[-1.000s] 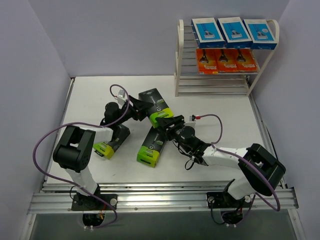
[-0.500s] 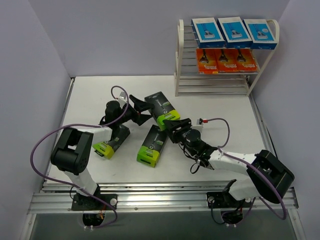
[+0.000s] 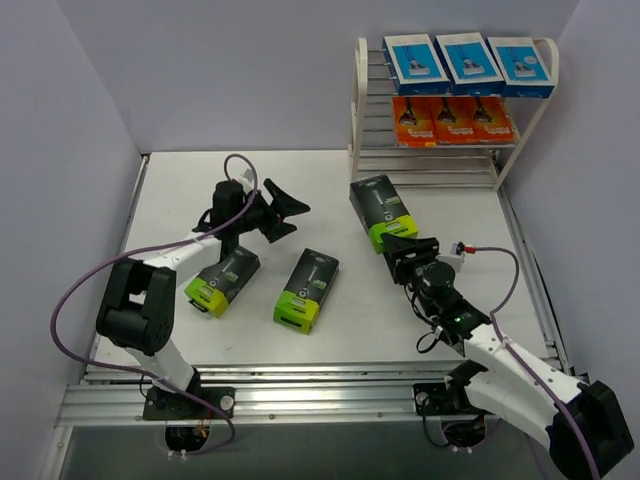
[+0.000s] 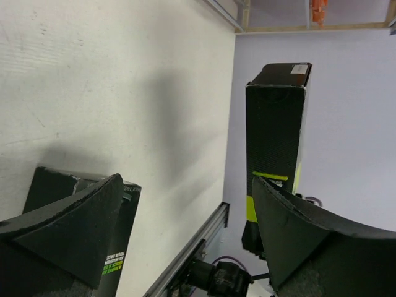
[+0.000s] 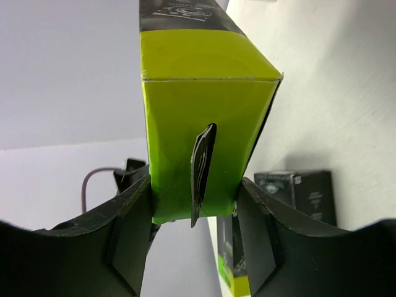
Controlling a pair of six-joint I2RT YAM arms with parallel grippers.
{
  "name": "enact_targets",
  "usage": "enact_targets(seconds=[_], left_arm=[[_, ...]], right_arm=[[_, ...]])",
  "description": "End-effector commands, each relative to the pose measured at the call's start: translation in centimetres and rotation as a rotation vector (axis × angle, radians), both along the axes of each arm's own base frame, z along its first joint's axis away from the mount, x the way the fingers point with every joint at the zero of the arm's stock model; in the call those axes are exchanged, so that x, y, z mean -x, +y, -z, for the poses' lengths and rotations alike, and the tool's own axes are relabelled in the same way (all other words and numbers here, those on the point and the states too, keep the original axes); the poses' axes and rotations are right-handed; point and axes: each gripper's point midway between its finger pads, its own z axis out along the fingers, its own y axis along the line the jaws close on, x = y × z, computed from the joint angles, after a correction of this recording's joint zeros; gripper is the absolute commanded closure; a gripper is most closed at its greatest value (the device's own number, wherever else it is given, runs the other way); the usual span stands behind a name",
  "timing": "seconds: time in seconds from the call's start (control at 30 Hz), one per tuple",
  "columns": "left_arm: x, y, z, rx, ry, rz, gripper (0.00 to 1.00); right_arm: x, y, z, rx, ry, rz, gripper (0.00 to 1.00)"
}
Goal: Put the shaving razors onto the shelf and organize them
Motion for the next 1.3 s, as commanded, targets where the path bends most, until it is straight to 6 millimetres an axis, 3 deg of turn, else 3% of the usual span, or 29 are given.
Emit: enact_targets(seconds=[0.0, 0.4, 0.53, 0.73, 0.97, 1.1, 1.27], left_arm=[[-0.7, 1.1, -3.6, -0.107, -0.12, 0.001, 0.06], [-1.8, 3.2, -5.1, -0.163, -0.158, -0.032, 0.06], [-2.1, 3.7, -5.7, -0.179, -0.184, -0.039, 0.06], [-2.8, 5.1, -6.1, -0.195, -0.194, -0.064, 0.06], [-3.5, 5.9, -6.0, -0.108, -0.165, -0.068, 0.06], [-4.6, 7.9, -5.7, -0.056, -0.15, -0.107, 0.06], [-5.1, 8.8, -4.9, -0.04, -0.127, -0.122, 0.06]], right_arm=[[0.0, -3.2, -2.2, 0.018, -0.056, 0.084, 1.0], [-0.9, -9.9, 0.7, 0.092, -0.003, 0.14, 1.0], [-2.0, -13.4, 1.0, 0.102, -0.001, 0.162, 1.0], [-3.0, -18.2, 0.5, 0.181, 0.013, 0.202, 1.0], [-4.5, -21.5, -1.7, 0.181, -0.063, 0.22, 1.0], [-5.6, -22.8, -2.7, 0.189, -0.09, 0.217, 1.0], [-7.7, -24.3, -3.7, 0.22, -0.119, 0.23, 1.0]])
